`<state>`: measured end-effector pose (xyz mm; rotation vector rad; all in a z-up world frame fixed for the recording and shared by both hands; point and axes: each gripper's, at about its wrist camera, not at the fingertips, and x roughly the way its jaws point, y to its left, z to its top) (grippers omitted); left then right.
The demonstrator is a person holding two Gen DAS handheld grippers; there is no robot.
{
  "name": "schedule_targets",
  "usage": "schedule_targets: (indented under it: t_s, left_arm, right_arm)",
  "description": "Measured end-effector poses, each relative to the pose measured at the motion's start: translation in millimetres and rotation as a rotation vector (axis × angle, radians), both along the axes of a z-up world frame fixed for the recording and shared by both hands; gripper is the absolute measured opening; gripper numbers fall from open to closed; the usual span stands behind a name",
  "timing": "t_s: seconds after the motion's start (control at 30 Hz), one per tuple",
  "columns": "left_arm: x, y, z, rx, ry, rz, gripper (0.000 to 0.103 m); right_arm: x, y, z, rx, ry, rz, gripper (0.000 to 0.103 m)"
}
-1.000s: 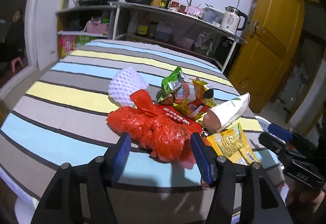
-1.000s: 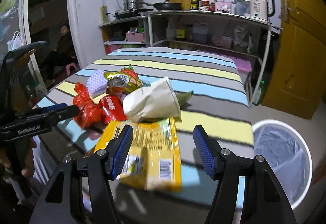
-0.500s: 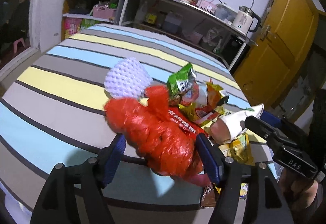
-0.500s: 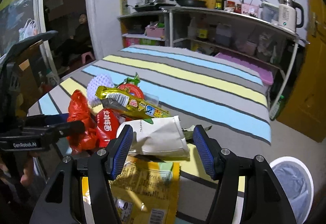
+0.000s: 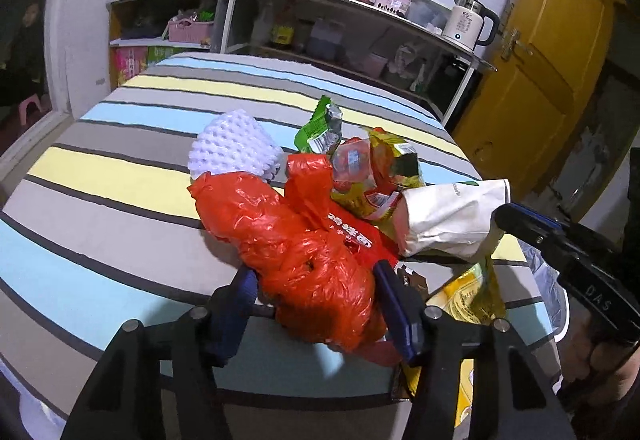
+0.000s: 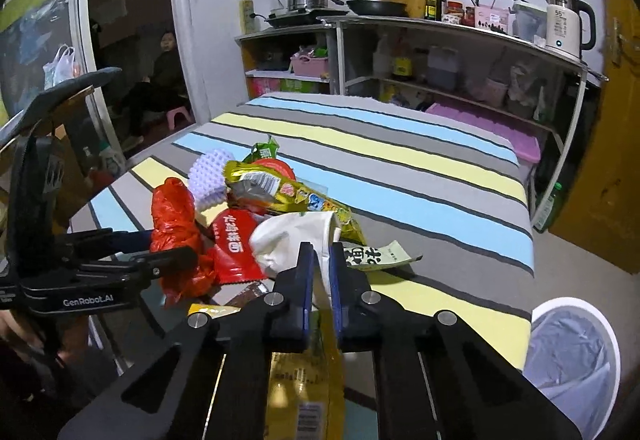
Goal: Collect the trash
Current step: 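Reach the left tool to the red plastic bag and close on it, then carry the red bag over the bin and open the left tool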
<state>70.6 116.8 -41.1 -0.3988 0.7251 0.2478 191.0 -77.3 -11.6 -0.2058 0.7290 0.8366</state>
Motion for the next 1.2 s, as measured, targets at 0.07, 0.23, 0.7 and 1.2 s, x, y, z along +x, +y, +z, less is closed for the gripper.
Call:
schedule_targets:
  t_s: [0.07,0.23,0.7,1.2]
  left_arm:
    - [-5,-2,4,0.010,-0.013,-0.003,0.058]
    - [-17,-7,16,0.039,-0.051,-0.014,0.057]
    - [-25,-13,52,0.124,-0.124,-0.066,0.057]
    - [19,-67,75,0.140,-0.157,-0.240,0.057]
  right_arm:
    - [-4,1,2,0.003,-0.003,0.003,0.004]
    - [-14,-1,11,0.025,-0.019,-0.014,0.003]
    - [-20,-26,46,0.126,-0.072,-0.094,0.003]
    - [-13,-91,56,0.154,-0.107,-0.253,0.003]
